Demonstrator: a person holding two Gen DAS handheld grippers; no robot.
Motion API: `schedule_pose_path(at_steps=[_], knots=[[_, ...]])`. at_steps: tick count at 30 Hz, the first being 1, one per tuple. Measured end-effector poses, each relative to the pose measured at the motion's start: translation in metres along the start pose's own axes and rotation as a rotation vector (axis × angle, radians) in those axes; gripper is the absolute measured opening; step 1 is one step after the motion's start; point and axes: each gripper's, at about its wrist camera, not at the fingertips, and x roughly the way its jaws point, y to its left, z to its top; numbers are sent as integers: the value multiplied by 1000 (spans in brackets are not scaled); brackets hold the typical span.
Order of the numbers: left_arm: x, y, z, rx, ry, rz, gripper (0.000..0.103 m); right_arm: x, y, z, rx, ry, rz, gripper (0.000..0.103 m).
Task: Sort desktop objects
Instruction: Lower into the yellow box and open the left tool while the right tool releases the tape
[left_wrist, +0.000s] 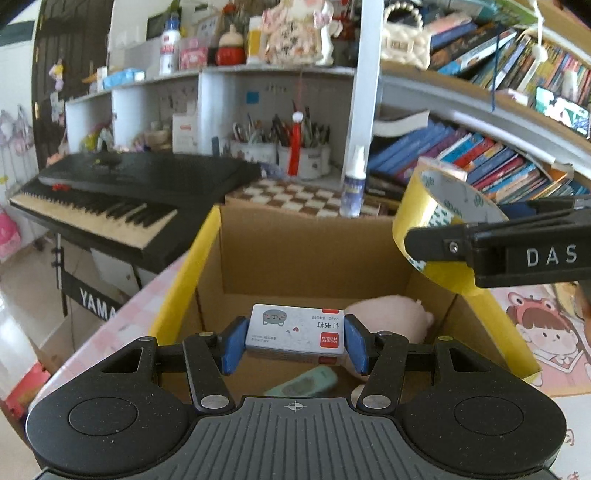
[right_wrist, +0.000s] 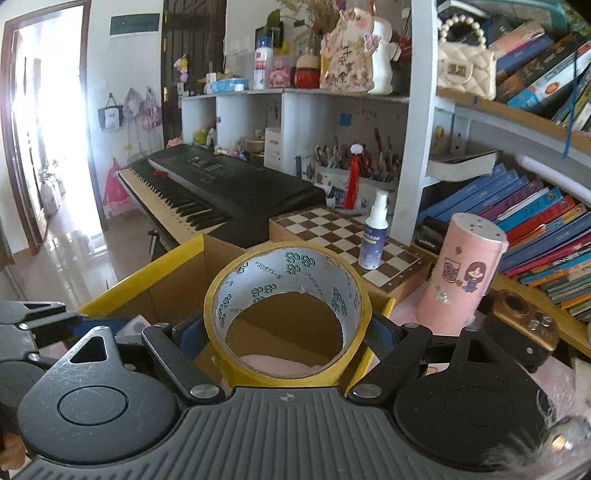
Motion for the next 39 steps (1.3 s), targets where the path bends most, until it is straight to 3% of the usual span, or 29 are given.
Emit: schedule_pose_path(at_steps=[8,17,26,29,39], knots=[[24,-6,-4,42,95,0,55,35,-3,4,-47,63,73,84],[38,-12,-3,50,145,5,56,70,6,3,-106,191,168,84],[38,-14,-1,53,151,18,57,81,6,1,-112,250,208,84],[33,-18,0,71,135,30,69,83,7,1,-119,270,216,84],[25,-22,1,77,121,47,74,87,6,2,-111,292,235,85]])
